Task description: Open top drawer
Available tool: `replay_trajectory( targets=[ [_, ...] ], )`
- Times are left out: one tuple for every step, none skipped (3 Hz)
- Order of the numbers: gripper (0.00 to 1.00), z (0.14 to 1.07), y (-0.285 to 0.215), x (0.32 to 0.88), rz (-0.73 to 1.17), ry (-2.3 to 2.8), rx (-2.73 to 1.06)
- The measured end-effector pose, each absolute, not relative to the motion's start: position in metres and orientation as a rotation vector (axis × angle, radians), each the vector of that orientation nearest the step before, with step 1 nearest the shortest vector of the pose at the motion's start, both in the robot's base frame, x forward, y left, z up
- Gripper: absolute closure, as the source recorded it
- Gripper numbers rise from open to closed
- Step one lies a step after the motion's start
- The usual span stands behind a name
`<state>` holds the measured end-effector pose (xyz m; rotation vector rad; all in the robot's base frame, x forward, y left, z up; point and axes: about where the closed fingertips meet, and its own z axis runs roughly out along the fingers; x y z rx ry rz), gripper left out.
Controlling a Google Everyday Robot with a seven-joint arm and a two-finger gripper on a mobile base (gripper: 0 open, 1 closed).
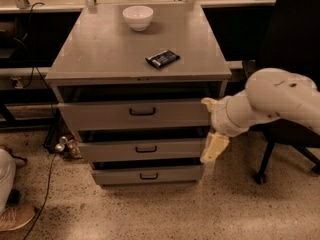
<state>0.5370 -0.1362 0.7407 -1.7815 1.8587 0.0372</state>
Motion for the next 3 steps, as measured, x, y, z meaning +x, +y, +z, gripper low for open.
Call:
replay_trajectory(
  targets=[
    [0.00, 0.726, -0.129, 0.567, -0.026, 1.803, -1.776],
    [0.00, 0.708, -0.117, 0.603, -0.070, 1.763, -1.775],
    [0.00, 0.693, -0.110, 0.624, -0.073, 1.753, -1.785]
  ],
)
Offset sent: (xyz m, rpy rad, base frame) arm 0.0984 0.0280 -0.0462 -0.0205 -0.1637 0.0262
